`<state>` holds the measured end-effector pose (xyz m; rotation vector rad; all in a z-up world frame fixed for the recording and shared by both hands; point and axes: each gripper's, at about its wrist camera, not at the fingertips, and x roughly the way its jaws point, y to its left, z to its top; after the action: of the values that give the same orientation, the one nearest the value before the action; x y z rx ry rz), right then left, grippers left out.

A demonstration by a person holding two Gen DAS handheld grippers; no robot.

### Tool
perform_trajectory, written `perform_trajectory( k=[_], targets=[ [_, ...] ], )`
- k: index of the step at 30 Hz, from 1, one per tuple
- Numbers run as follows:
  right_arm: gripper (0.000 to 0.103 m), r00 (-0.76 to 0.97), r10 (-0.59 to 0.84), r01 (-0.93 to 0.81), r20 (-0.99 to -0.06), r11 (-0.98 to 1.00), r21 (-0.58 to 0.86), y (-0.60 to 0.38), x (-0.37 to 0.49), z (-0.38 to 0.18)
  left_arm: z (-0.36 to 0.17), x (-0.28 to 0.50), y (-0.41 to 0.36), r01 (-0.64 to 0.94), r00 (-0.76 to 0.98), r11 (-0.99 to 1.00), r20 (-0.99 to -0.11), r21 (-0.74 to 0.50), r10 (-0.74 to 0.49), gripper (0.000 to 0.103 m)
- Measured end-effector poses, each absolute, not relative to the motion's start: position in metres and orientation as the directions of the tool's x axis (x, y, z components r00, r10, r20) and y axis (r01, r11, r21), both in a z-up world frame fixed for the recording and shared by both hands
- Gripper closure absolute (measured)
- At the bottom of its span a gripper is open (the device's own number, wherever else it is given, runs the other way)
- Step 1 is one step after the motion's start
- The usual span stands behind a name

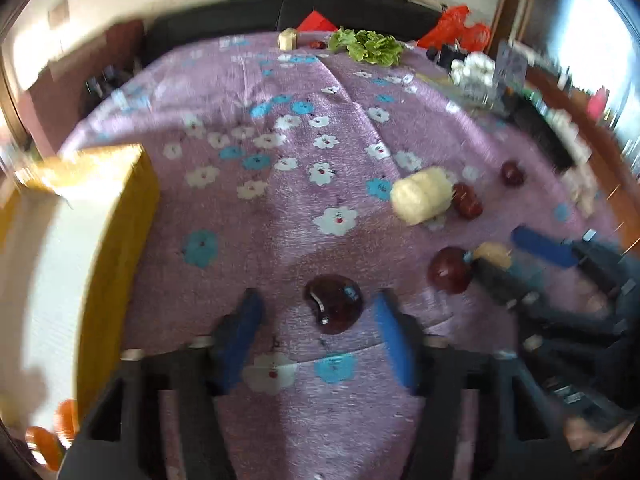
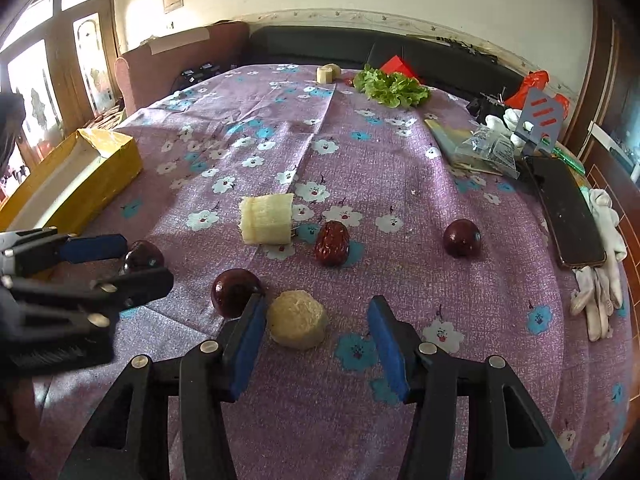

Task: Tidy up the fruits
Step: 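Grasp a dark red plum with the left tool while the right tool grasps a corn slice, then carry plum and corn slice into the yellow tray and open both tools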

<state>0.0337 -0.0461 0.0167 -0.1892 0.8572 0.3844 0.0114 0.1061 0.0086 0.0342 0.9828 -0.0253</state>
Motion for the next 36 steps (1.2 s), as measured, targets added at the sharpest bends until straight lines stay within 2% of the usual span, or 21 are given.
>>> perform_trajectory(
  k=[1,5,7,10,18,23,27,31,36],
  targets=[
    [0.05,0.589,0.257,-0.404,-0.766,0.915,-0.003,-0.047,0.034,0.016,0.01,0.009,0.103,0.053,0.564,0.998,-0.826,0.03,-0.005,0.076],
    [0.061,0.598,0.253,-0.424,-0.761,0.905,-0.033,-0.041,0.029,0.017,0.015,0.001,0.107,0.05,0.563,0.999,-0.826,0.01,-0.02,0.076],
    [0.071,0.603,0.248,-0.441,-0.759,0.896,-0.057,-0.036,0.024,0.017,0.02,-0.005,0.111,0.04,0.571,0.999,-0.821,0.002,-0.021,0.076],
    [0.071,0.611,0.244,-0.436,-0.753,0.898,-0.063,-0.036,0.021,0.018,0.032,-0.017,0.122,0.021,0.589,0.999,-0.808,-0.031,-0.038,0.076],
    [0.071,0.593,0.338,-0.386,-0.731,0.916,0.111,-0.066,0.023,0.029,0.066,-0.061,0.157,-0.042,0.646,0.991,-0.76,-0.124,-0.068,0.076],
    [0.071,0.611,0.358,-0.383,-0.706,0.914,0.132,-0.057,0.012,0.043,0.084,-0.096,0.194,-0.121,0.68,0.981,-0.733,-0.154,-0.031,0.076],
    [0.071,0.614,0.386,-0.426,-0.689,0.896,0.124,-0.03,-0.007,0.064,0.09,-0.12,0.235,-0.207,0.686,0.964,-0.727,-0.166,0.022,0.076],
    [0.07,0.573,0.473,-0.519,-0.67,0.842,0.15,0.013,-0.029,0.091,0.09,-0.133,0.28,-0.3,0.673,0.939,-0.735,-0.167,0.084,0.076],
    [0.07,0.488,0.544,-0.639,-0.683,0.755,0.145,0.091,-0.05,0.106,0.087,-0.133,0.327,-0.379,0.64,0.914,-0.754,-0.144,0.146,0.076]
  ],
)
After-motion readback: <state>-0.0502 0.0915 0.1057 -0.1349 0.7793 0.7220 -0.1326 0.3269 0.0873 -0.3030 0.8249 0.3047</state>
